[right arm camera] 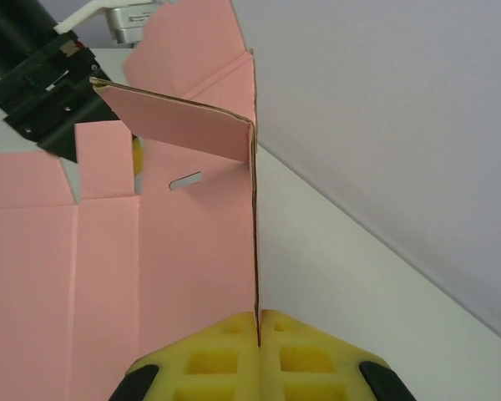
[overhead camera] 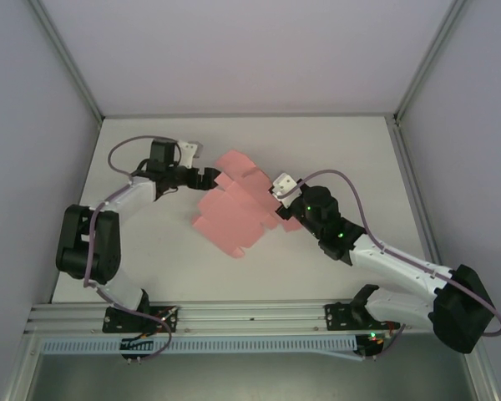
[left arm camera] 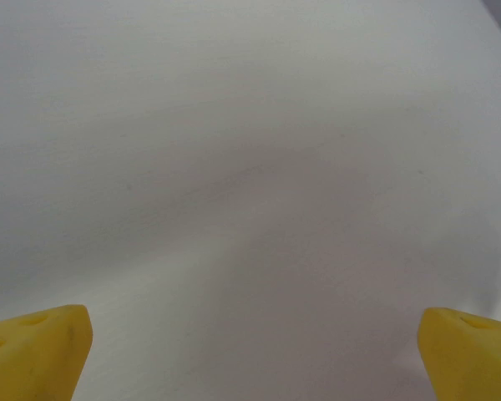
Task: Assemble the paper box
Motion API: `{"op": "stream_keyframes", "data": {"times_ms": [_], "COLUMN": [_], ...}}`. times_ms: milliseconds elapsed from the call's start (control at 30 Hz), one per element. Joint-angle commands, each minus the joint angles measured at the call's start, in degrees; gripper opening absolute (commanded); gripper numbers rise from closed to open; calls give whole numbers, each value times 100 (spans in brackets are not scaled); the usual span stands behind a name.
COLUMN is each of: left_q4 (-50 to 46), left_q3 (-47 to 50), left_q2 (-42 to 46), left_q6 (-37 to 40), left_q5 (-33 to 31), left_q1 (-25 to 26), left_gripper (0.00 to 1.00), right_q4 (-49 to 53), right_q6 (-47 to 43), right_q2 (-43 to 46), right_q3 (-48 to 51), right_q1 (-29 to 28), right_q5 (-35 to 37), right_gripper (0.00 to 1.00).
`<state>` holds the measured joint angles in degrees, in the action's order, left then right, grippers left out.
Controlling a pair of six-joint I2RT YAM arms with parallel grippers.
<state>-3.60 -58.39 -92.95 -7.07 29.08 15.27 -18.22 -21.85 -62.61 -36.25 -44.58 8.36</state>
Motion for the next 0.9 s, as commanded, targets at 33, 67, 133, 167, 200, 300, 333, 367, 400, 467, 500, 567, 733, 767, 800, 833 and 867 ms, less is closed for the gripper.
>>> {"op": "stream_keyframes", "data": {"times_ms": [33, 67, 133, 167, 200, 300, 333, 367, 400, 467, 500, 567, 733, 767, 800, 833, 867], "left_q4": [400, 442, 549, 564, 578, 593, 607, 602, 559, 357, 252, 180, 333, 349, 380, 459, 573], "left_q3": [254, 297, 414, 459, 498, 575, 605, 606, 576, 437, 370, 329, 391, 391, 400, 433, 491], "left_q2": [299, 327, 411, 455, 503, 661, 700, 720, 715, 677, 659, 654, 648, 616, 610, 602, 610], "left_q6": [235, 224, 161, 169, 182, 390, 495, 546, 582, 607, 608, 705, 651, 644, 667, 643, 641], "left_q5": [696, 714, 720, 723, 722, 714, 659, 498, 226, -669, -1213, -1808, -3277, -3504, -3598, -3738, -3880], "left_q1": [82, 90, 90, 96, 107, 275, 378, 495, 619, 931, 1101, 1362, 1830, 1907, 1992, 2071, 2163], "left_gripper": [100, 99, 100, 100, 100, 100, 100, 100, 100, 100, 100, 100, 100, 100, 100, 100, 100], "right_q4": [-263, -262, -244, -239, -237, -268, -293, -310, -340, -358, -359, -362, -478, -503, -508, -511, -517], "right_q6": [246, 242, 269, 278, 286, 321, 325, 338, 349, 359, 365, 383, 444, 460, 471, 479, 494], "right_q2": [-32, -40, -58, -58, -63, -72, -76, -92, -103, -144, -163, -181, -140, -129, -129, -136, -148], "right_q3": [14, 18, 15, 20, 25, 38, 41, 46, 55, 39, 31, 36, 115, 136, 148, 161, 166], "right_q1": [41, 42, 44, 41, 45, 50, 51, 45, 46, 39, 39, 39, 44, 43, 43, 39, 43], "right_q5": [150, 177, 268, 312, 334, 344, 336, 320, 315, 293, 298, 267, 149, 131, 116, 96, 71], "right_gripper": [4, 4, 4, 4, 4, 4, 4, 4, 4, 4, 4, 4, 4, 4, 4, 4, 4]}}
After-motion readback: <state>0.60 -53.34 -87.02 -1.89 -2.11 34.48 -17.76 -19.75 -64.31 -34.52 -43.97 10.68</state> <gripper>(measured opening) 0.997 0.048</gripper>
